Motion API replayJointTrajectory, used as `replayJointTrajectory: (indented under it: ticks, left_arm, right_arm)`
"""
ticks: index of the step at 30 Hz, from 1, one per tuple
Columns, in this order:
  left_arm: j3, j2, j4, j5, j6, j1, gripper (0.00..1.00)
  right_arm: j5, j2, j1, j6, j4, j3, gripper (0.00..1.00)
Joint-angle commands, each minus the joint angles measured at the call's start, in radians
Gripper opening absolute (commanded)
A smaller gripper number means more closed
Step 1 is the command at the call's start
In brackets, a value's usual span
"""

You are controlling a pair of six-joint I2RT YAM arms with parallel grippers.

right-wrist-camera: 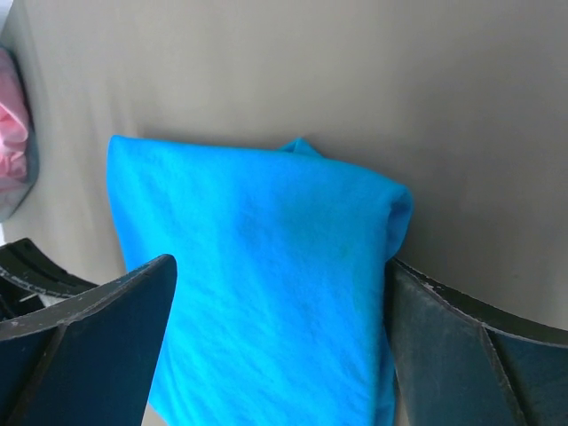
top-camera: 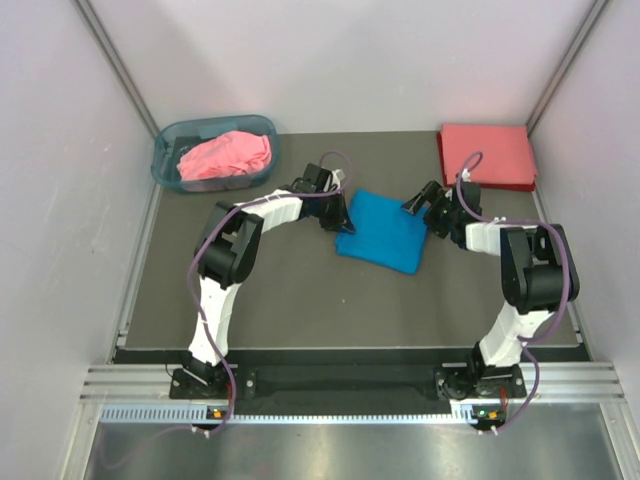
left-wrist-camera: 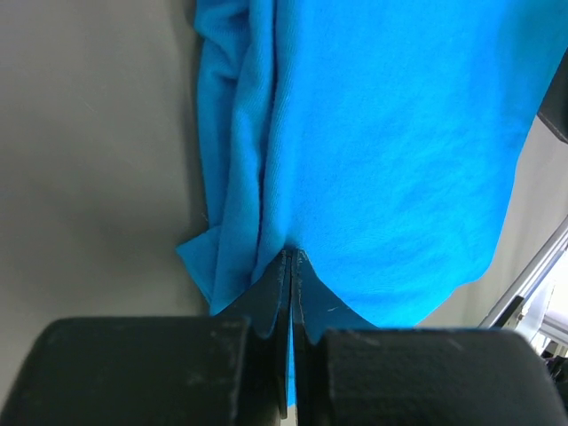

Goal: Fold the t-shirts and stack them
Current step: Neatly place the folded tshirt to the corner

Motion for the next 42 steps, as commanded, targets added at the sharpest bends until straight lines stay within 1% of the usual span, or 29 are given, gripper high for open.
replayJointTrajectory:
  ticks: [1, 8, 13, 16, 19, 20, 22, 23, 25, 28, 29, 31, 32, 33, 34, 37, 38, 39, 40, 41, 42]
  left_arm:
    - [-0.017, -0.003, -0.016, -0.049, 0.043, 0.024, 0.00]
    - [-0.040, -0.002, -0.005, -0.049, 0.043, 0.029, 0.00]
    - [-0.034, 0.006, -0.005, -0.042, 0.049, 0.033, 0.00]
    - [-0.031, 0.009, -0.004, -0.034, 0.049, 0.039, 0.00]
    - [-0.027, 0.012, -0.005, -0.031, 0.049, 0.041, 0.00]
    - [-0.027, 0.009, -0.008, -0.040, 0.049, 0.041, 0.00]
    - [-0.034, 0.000, -0.005, -0.046, 0.049, 0.042, 0.00]
    - [-0.035, -0.002, -0.005, -0.049, 0.049, 0.044, 0.00]
    - [-0.038, -0.005, -0.005, -0.046, 0.048, 0.047, 0.00]
    - [-0.057, -0.014, 0.001, -0.048, 0.031, 0.047, 0.00]
    - [-0.069, -0.022, 0.001, -0.055, 0.011, 0.047, 0.00]
    - [-0.115, -0.052, 0.018, -0.068, -0.010, 0.047, 0.00]
    - [-0.150, -0.065, 0.022, -0.068, -0.026, 0.047, 0.00]
    - [-0.162, -0.097, 0.022, -0.074, -0.030, 0.049, 0.00]
    - [-0.172, -0.114, 0.016, -0.089, -0.036, 0.049, 0.00]
    - [-0.152, -0.192, -0.077, -0.127, -0.043, 0.050, 0.00]
    - [-0.121, -0.212, -0.149, -0.146, -0.041, 0.052, 0.00]
    - [-0.109, -0.262, -0.177, -0.164, -0.035, 0.052, 0.00]
    - [-0.101, -0.291, -0.203, -0.210, -0.012, 0.050, 0.00]
    - [-0.104, -0.325, -0.214, -0.238, 0.000, 0.052, 0.00]
    - [-0.110, -0.386, -0.241, -0.268, 0.014, 0.052, 0.00]
  right_arm:
    - [0.072, 0.021, -0.009, -0.066, 0.000, 0.031, 0.94]
    - [0.081, 0.053, -0.015, -0.120, -0.035, 0.082, 0.95]
    - [-0.032, 0.118, -0.015, -0.132, -0.048, 0.122, 0.94]
    - [-0.130, 0.144, -0.022, -0.123, -0.023, 0.117, 0.90]
    - [-0.192, 0.162, -0.035, -0.112, -0.014, 0.111, 0.81]
    - [-0.198, 0.165, -0.039, -0.112, -0.014, 0.108, 0.76]
    - [-0.207, 0.162, -0.045, -0.100, 0.015, 0.096, 0.72]
    - [-0.207, 0.161, -0.047, -0.098, 0.021, 0.091, 0.65]
    - [-0.206, 0.155, -0.048, -0.094, 0.026, 0.091, 0.59]
    - [-0.204, 0.136, -0.053, -0.100, 0.046, 0.094, 0.40]
    - [-0.209, 0.127, -0.056, -0.100, 0.061, 0.085, 0.28]
    - [-0.209, 0.119, -0.056, -0.107, 0.070, 0.082, 0.18]
    - [-0.203, 0.107, -0.058, -0.117, 0.072, 0.076, 0.06]
    - [-0.201, 0.102, -0.056, -0.136, 0.078, 0.075, 0.00]
    - [-0.201, 0.095, -0.056, -0.147, 0.083, 0.071, 0.00]
    - [-0.235, 0.060, -0.049, -0.202, 0.090, 0.088, 0.00]
    - [-0.232, 0.046, -0.036, -0.230, 0.043, 0.122, 0.00]
    - [-0.192, 0.027, -0.018, -0.317, -0.024, 0.146, 0.00]
    - [-0.143, 0.007, 0.008, -0.366, -0.084, 0.175, 0.00]
    - [-0.093, -0.026, 0.072, -0.414, -0.136, 0.227, 0.00]
    - [0.001, -0.040, 0.103, -0.470, -0.225, 0.248, 0.00]
